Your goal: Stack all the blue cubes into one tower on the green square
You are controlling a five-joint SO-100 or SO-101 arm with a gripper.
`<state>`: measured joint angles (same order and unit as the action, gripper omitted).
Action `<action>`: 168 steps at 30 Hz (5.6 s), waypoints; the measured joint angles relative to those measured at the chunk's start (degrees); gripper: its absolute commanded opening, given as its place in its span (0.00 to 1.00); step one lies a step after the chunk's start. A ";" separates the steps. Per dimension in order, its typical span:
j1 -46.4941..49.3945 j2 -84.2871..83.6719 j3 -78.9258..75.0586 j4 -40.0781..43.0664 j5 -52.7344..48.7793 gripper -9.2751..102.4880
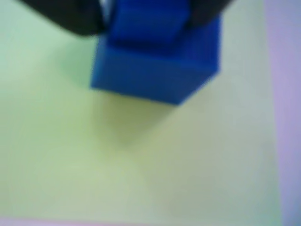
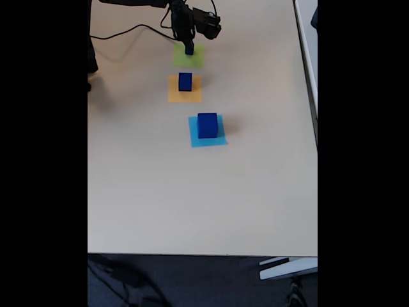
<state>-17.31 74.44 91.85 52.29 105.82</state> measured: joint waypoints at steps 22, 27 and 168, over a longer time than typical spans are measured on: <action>0.44 0.53 1.58 -0.70 -0.62 0.12; 0.88 0.62 1.85 -0.70 -1.49 0.11; 41.40 -8.09 -21.09 1.58 -46.05 0.11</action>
<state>24.08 66.36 70.75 53.88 59.77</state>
